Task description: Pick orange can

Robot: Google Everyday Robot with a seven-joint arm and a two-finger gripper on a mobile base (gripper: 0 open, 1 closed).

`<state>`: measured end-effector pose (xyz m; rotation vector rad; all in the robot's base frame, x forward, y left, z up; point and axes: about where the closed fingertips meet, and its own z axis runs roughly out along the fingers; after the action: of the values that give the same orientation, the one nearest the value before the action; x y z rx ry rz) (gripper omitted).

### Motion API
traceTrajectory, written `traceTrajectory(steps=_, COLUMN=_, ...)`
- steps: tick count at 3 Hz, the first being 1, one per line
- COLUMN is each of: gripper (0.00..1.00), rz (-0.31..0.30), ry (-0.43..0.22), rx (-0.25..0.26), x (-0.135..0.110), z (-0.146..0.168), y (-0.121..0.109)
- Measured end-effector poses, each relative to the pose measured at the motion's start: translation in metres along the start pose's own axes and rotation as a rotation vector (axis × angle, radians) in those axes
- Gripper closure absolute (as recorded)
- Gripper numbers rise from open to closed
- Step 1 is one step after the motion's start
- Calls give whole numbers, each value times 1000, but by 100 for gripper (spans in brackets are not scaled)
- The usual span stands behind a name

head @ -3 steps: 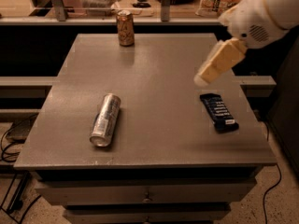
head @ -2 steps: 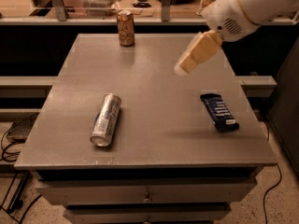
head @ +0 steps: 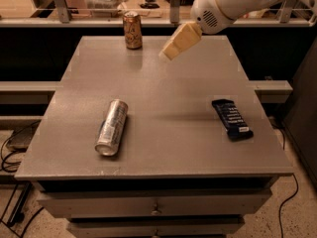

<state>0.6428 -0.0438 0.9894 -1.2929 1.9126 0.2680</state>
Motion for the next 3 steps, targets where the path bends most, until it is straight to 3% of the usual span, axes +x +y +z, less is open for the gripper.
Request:
traceTrajectory(steps=1, gripper=0, rz=-1, ry=1, rx=0, x=0, z=0, y=1)
traceTrajectory(steps=2, gripper=0, rz=36, ry=-46, rx=1, x=-2, z=12, y=0)
traceTrajectory(steps=3, gripper=0, rz=119, ry=-166, rx=12, x=-14, z=52, y=-9)
